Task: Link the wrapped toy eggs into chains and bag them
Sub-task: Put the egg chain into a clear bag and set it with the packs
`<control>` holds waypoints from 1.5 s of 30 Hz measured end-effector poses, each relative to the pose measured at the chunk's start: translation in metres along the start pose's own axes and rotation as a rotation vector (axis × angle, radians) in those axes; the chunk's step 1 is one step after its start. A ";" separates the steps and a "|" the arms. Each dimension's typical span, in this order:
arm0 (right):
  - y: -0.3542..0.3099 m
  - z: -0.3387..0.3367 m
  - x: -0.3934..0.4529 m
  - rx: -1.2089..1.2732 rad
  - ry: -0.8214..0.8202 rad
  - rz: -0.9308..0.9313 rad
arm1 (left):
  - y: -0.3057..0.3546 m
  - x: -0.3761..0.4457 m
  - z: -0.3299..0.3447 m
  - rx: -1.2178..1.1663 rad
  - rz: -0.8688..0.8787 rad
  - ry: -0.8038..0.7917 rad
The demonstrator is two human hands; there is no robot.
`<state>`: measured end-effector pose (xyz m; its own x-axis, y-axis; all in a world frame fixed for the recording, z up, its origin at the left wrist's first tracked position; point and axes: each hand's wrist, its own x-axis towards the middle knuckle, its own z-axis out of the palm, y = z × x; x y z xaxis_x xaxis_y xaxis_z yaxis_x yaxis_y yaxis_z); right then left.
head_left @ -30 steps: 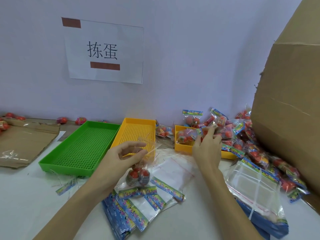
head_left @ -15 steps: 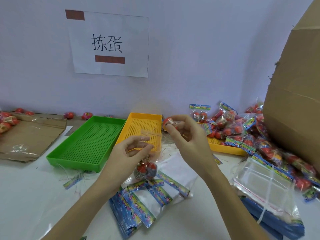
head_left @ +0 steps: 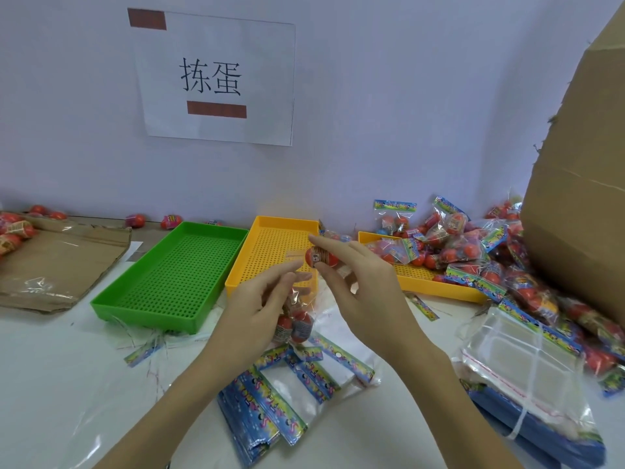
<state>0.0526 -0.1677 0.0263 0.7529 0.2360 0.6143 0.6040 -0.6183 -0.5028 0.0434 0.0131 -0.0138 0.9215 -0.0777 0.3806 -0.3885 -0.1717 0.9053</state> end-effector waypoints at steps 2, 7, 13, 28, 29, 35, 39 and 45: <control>0.000 0.000 0.000 -0.033 -0.030 0.013 | 0.002 -0.001 0.000 0.021 0.005 -0.020; 0.001 -0.006 0.001 0.005 -0.138 -0.001 | 0.001 -0.001 -0.002 0.070 0.039 -0.028; 0.002 -0.007 -0.002 0.063 -0.270 0.014 | -0.001 -0.001 -0.001 0.079 0.040 -0.057; 0.005 -0.005 -0.001 -0.075 -0.311 -0.001 | 0.003 0.000 -0.002 -0.042 -0.087 0.029; 0.004 -0.007 0.000 -0.055 -0.288 0.001 | 0.003 0.000 -0.002 -0.086 -0.124 0.031; 0.007 -0.014 0.000 -0.112 -0.270 0.005 | 0.006 0.002 -0.003 -0.310 -0.294 -0.001; 0.010 -0.014 -0.001 -0.108 -0.304 0.014 | 0.006 0.000 -0.001 -0.368 -0.340 -0.014; 0.011 -0.011 -0.001 -0.138 -0.163 0.052 | 0.004 -0.003 0.005 -0.323 -0.339 0.048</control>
<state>0.0555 -0.1830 0.0275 0.8211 0.3123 0.4778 0.5303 -0.7271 -0.4360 0.0387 0.0076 -0.0122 0.9982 -0.0229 0.0546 -0.0510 0.1354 0.9895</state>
